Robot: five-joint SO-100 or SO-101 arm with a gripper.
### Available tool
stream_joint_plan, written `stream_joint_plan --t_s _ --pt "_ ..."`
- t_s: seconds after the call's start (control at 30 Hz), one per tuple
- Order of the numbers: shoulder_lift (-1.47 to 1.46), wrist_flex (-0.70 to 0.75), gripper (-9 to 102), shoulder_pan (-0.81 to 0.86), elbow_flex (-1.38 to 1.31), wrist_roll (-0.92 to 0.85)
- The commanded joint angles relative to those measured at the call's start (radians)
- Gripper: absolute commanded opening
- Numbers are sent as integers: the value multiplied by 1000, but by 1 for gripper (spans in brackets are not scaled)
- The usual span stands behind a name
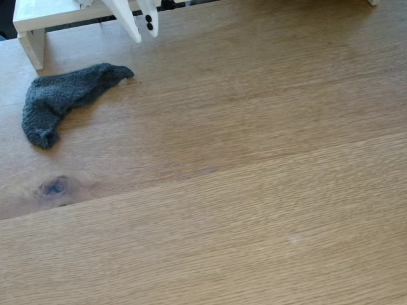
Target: Clean the area in front of the robot
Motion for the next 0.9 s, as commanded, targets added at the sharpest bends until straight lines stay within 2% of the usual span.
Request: stream_joint_plan --t_s 0.0,0.1,0.33,0.5,0.57,0.7,0.87 --pt "-201 -9 37 144 -364 54" --pt "-333 8 45 307 -503 104" --pt "-594 72 45 669 -661 213" --pt "-795 92 49 902 -661 189" --pt "-884 34 50 977 -655 153" --pt "-1026 -64 48 1052 -652 77" --pt "-1158 -167 42 1048 -653 0"
